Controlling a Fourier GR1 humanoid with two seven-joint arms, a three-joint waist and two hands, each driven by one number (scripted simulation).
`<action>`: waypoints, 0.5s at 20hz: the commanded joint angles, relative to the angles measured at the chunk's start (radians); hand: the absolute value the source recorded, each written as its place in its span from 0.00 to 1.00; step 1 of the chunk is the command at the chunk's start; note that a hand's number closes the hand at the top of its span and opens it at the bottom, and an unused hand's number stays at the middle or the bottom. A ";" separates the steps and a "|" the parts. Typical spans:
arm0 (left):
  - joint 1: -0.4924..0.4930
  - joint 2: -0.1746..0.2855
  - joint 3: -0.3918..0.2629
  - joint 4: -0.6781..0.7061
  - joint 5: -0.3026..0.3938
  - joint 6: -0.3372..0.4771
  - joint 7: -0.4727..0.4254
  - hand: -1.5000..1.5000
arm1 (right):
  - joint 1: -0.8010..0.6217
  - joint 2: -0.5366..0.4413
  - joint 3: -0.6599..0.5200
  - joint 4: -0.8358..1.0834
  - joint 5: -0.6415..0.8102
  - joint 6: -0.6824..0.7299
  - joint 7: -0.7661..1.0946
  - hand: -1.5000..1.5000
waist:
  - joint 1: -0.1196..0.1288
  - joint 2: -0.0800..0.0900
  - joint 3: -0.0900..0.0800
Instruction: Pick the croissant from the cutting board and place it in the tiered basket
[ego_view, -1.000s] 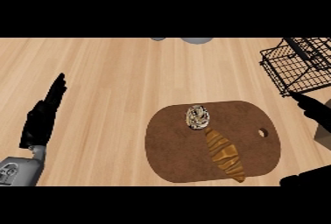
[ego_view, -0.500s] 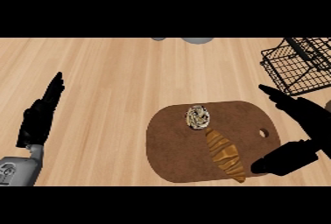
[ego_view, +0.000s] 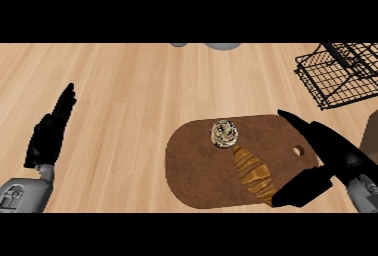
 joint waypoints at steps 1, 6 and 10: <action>0.041 0.015 0.026 -0.022 0.010 -0.029 -0.033 0.50 | -0.015 0.053 0.069 -0.029 0.064 -0.012 0.201 0.00 | 0.003 -0.002 0.000; 0.030 -0.015 0.035 0.013 -0.010 -0.021 -0.035 0.50 | 0.025 0.036 0.082 -0.056 0.126 0.022 0.160 0.00 | -0.006 -0.002 0.000; 0.039 -0.022 0.032 -0.021 -0.028 -0.016 -0.005 0.50 | 0.045 -0.004 0.065 -0.070 0.145 0.054 0.148 0.00 | -0.007 -0.002 0.000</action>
